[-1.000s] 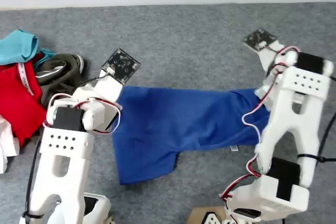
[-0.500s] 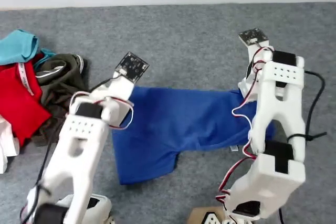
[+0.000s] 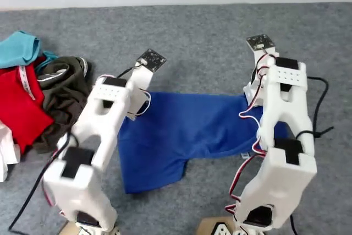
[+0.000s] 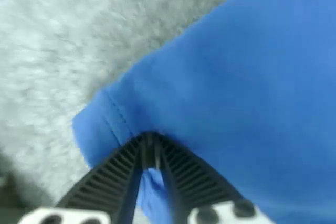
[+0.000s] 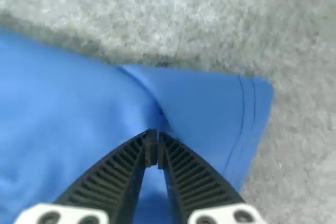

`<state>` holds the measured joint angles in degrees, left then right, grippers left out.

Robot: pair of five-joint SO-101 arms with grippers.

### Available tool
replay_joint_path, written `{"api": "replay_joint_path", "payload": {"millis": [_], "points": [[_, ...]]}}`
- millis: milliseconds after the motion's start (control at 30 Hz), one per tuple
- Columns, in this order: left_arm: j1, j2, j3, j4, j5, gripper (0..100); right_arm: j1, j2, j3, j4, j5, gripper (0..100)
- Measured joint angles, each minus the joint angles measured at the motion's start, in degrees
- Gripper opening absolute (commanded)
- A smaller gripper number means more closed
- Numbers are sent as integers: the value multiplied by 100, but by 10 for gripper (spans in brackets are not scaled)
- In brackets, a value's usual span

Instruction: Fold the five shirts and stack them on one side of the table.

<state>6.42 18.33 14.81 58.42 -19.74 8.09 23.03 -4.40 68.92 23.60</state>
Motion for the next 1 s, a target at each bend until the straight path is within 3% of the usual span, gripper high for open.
{"api": "replay_joint_path", "payload": {"millis": [367, 633, 1000], "points": [[-149, 1846, -2620, 1916, 18, 6, 229, 870, -185, -1011, 9, 9], [-290, 1943, -2813, 2022, 9, 6, 835, 1196, -958, -1011, 9, 9], [-369, 1943, -2813, 2022, 9, 6, 835, 1196, -1899, -18, 9, 9]]}}
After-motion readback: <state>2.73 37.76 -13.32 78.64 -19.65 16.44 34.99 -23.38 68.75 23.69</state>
